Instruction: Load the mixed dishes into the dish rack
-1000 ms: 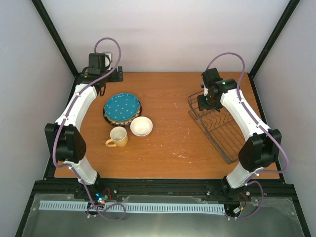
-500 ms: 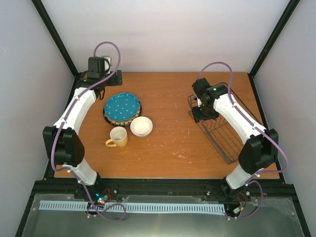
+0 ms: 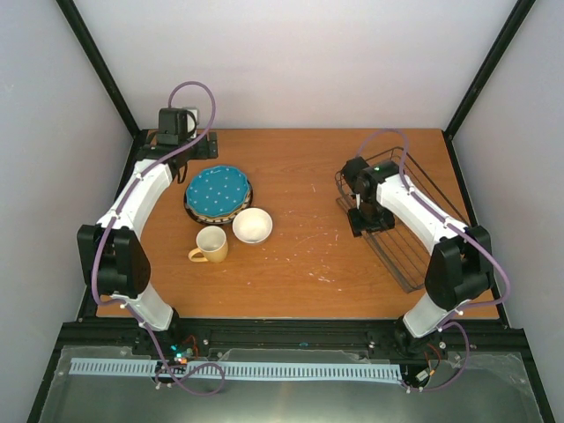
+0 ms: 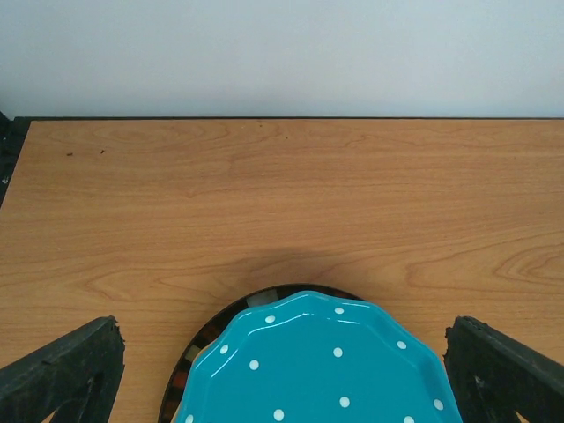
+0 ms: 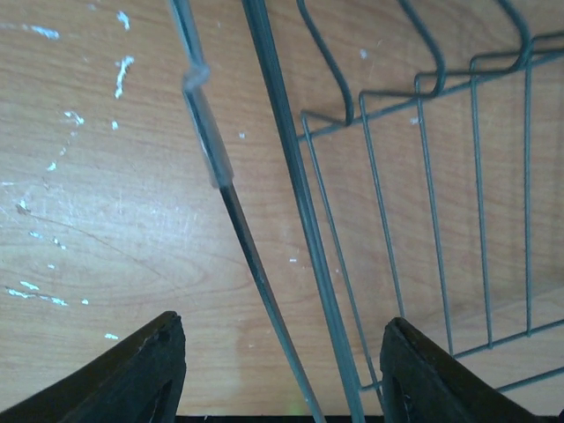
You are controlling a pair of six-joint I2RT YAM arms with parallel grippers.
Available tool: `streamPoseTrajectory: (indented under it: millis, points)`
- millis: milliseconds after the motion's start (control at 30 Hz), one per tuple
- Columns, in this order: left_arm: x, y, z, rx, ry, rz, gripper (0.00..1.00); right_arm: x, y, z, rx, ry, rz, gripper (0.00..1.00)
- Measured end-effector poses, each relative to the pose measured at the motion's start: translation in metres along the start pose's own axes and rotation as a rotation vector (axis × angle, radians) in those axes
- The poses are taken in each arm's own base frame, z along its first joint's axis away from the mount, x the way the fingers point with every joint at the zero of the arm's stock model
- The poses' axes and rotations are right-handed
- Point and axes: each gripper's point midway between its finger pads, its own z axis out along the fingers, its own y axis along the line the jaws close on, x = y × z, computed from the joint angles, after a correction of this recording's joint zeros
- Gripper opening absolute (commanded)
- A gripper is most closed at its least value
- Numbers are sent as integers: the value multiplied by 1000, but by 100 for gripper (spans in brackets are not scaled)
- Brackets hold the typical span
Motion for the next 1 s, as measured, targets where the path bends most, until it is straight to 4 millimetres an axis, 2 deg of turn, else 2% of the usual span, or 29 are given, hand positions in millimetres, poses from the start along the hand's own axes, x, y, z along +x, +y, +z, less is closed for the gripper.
streamPoseTrajectory:
  millis: [200, 600, 733, 833, 1000]
  points:
    - [-1, -1, 0, 7, -8, 0, 100, 14, 2, 10, 8, 67, 0, 49]
    - [3, 5, -7, 2, -10, -8, 100, 18, 9, 25, 12, 135, -16, 28]
    - [3, 7, -9, -1, -13, -10, 100, 19, 9, 29, 26, 154, -24, 16]
    - [3, 8, -9, -7, -13, -11, 100, 18, 10, 30, 34, 167, -36, 3]
    - [1, 14, -10, -21, -17, -15, 100, 7, 17, 27, 33, 170, -83, 3]
